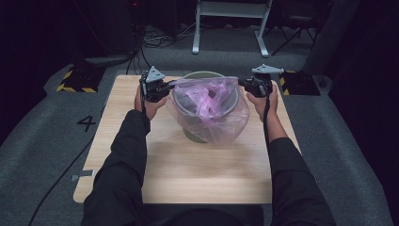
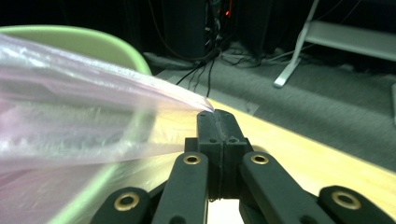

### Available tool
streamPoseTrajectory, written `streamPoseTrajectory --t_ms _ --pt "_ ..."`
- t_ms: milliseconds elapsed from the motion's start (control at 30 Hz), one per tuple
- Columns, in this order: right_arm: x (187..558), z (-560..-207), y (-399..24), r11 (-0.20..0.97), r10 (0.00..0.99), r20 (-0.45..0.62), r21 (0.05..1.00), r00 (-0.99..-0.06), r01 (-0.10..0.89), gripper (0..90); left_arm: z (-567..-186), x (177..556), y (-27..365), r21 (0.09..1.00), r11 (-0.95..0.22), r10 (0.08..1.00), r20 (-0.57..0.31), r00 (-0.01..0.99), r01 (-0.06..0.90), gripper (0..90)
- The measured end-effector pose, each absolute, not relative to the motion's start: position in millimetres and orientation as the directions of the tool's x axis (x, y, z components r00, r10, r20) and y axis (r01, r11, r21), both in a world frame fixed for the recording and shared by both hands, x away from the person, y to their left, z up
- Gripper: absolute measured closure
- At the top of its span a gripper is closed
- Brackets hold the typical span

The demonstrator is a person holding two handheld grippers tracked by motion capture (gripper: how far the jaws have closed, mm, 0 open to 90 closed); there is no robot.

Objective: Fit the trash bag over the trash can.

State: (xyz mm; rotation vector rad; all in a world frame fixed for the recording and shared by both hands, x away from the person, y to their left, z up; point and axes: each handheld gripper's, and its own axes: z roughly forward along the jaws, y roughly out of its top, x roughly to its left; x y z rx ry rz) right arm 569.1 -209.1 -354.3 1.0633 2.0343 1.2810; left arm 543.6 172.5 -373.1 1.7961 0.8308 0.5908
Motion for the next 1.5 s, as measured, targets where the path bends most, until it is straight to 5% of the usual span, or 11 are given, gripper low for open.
streamPoseTrajectory --t_ms 867,1200,1500 --pt "541 -393 -221 0.27 0.63 0.143 0.881 -0.763 0.388 90.0 -394 506 175 0.959 -0.2 0.598 -0.042 0.801 0.2 89.8" --pt "536 -384 -231 0.197 0.712 0.11 0.917 -0.694 0.347 90.0 -389 505 172 0.96 -0.206 0.688 0.006 0.725 0.187 89.8" --pt "551 -377 -227 0.165 0.749 0.109 0.924 -0.653 0.345 90.0 -391 526 168 0.955 -0.165 0.744 -0.042 0.667 0.244 89.8"
